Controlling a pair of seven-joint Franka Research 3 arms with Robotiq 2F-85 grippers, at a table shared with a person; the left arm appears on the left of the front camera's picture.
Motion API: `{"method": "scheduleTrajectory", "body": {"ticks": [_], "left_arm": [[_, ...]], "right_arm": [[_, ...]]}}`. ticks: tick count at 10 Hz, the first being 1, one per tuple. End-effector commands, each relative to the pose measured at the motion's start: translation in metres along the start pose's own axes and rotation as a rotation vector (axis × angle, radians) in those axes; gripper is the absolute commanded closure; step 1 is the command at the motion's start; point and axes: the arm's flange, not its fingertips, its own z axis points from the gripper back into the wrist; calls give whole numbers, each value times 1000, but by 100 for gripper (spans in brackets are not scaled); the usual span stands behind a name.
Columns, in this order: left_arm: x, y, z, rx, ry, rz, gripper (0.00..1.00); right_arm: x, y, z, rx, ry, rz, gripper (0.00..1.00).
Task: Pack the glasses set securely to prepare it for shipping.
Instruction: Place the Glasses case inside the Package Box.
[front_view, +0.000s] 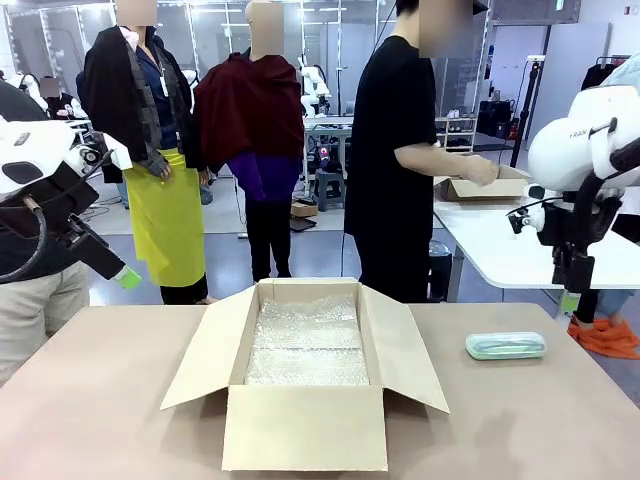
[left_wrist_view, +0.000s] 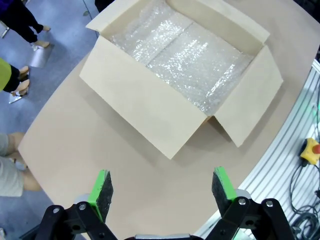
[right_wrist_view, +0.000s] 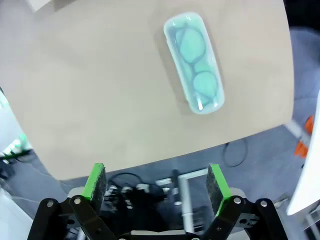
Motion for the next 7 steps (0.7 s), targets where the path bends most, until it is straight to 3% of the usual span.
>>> {"method": "scheduleTrajectory", "body": {"ticks": [1,3,7], "left_arm": [[-1,0,1,2,-2,-5,0],[-1,0,1,2,-2,-5,0],[-1,0,1,2,-2,-5,0]], "right_arm": [[-1,-11,-18,-35,-36,139,0],[7,-11,-41,-72,-156,206,0],[29,-24,-93,-87,-184,291,0]]}}
